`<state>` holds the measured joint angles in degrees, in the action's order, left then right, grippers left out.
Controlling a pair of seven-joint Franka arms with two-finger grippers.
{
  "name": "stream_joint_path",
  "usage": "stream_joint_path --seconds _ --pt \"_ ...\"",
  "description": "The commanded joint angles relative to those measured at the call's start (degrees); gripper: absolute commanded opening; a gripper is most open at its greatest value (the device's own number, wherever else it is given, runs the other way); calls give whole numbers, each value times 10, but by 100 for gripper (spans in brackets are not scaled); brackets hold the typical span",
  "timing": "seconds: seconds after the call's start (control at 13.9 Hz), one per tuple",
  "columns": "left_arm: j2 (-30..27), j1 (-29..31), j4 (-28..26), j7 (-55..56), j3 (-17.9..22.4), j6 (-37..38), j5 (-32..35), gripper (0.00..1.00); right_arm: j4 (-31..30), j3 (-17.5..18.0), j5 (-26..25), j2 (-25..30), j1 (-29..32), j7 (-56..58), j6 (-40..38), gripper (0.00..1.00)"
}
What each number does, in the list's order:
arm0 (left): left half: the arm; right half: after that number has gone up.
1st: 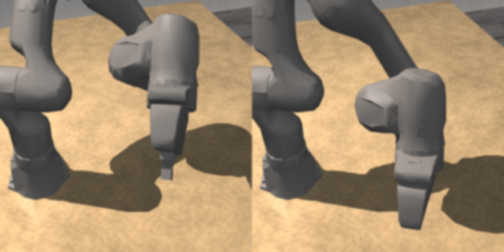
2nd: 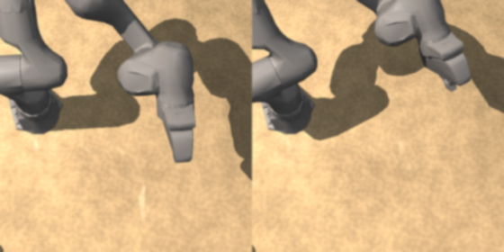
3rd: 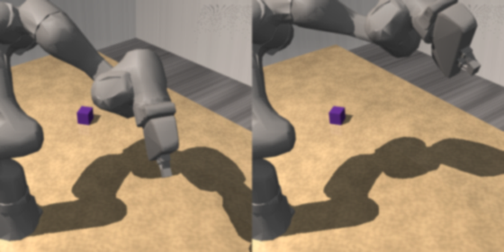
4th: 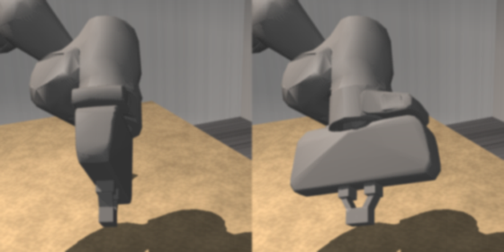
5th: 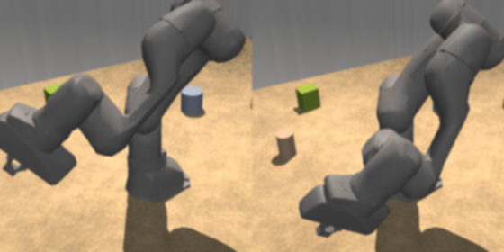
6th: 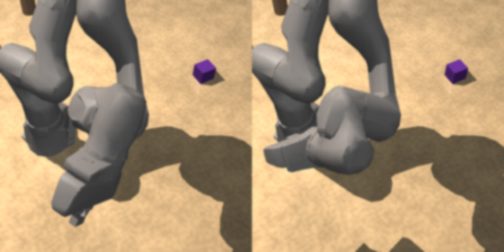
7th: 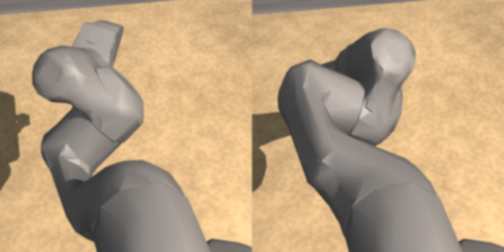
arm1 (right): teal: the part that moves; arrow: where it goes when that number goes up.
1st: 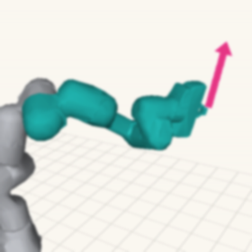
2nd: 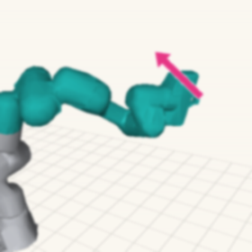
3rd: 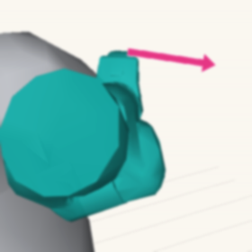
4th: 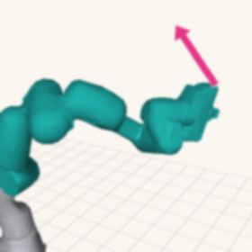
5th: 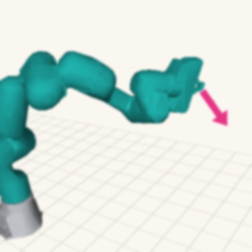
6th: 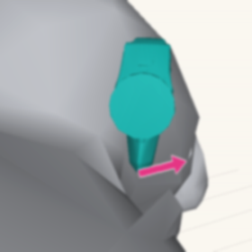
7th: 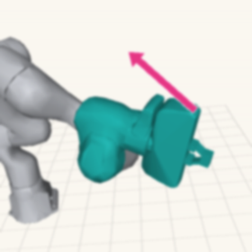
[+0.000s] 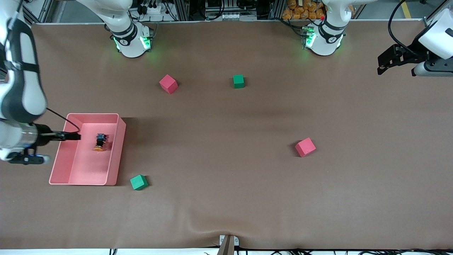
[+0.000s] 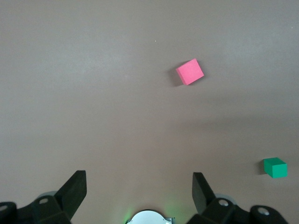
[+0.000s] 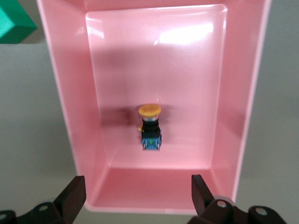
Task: Place and upright button with both arms
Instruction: 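Reach the right gripper down into the pink tray toward the button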
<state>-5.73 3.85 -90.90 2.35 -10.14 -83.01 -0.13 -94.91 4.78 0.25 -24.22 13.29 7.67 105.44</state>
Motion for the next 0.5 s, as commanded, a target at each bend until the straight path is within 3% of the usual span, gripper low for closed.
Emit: stream_joint_path --seconds 0.0,0.43 --pt "3 5 7 -10 -1 4 -8 100 -76 8 9 12 13 51 86 100" --pt "-11 9 9 -10 6 35 -7 100 -98 8 9 -51 24 85 193 100"
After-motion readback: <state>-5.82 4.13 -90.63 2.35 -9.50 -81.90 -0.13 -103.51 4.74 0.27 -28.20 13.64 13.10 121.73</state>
